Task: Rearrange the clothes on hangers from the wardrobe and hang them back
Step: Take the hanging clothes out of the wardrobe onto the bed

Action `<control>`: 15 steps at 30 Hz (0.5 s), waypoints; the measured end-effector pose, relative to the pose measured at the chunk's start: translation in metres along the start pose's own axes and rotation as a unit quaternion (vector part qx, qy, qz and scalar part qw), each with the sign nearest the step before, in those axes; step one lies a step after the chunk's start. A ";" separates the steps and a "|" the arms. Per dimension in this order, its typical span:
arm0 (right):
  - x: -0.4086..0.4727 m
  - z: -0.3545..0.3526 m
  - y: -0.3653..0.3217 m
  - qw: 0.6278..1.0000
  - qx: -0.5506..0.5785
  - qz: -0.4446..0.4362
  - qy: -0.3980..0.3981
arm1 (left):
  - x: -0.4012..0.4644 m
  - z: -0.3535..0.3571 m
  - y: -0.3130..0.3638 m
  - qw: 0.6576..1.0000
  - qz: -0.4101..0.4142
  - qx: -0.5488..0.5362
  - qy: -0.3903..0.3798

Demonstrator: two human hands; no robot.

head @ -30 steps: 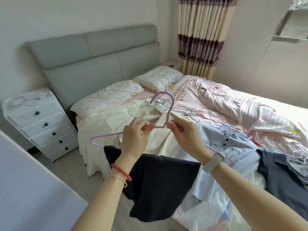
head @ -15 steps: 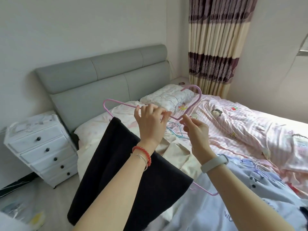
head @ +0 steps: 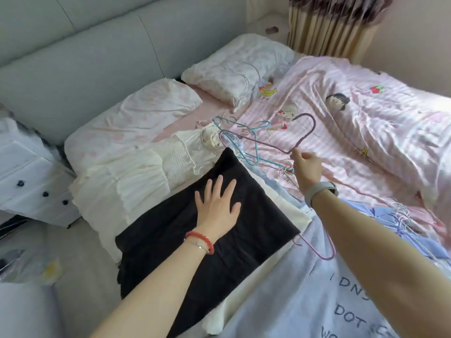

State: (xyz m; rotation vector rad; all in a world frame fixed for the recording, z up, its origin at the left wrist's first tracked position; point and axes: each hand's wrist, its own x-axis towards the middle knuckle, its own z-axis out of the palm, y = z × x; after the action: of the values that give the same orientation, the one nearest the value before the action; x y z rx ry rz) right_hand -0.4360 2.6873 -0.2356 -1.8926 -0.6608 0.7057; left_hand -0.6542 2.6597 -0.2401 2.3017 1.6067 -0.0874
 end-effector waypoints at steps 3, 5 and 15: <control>0.037 0.011 0.044 0.997 -0.066 0.004 -0.034 | 0.008 0.048 -0.012 0.995 -0.035 0.008 -0.092; 0.052 0.015 0.068 0.991 -0.118 0.015 -0.065 | 0.009 0.075 -0.016 0.990 -0.047 0.010 -0.129; 0.053 0.036 0.109 0.932 -0.334 -0.035 -0.137 | 0.027 0.085 -0.031 0.991 -0.030 0.003 -0.133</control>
State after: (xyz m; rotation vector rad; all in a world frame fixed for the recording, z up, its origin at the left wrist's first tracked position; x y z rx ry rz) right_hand -0.4104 2.7046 -0.3584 -2.3876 -1.2629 0.7664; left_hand -0.6616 2.6683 -0.3340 2.1404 1.5383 -0.3960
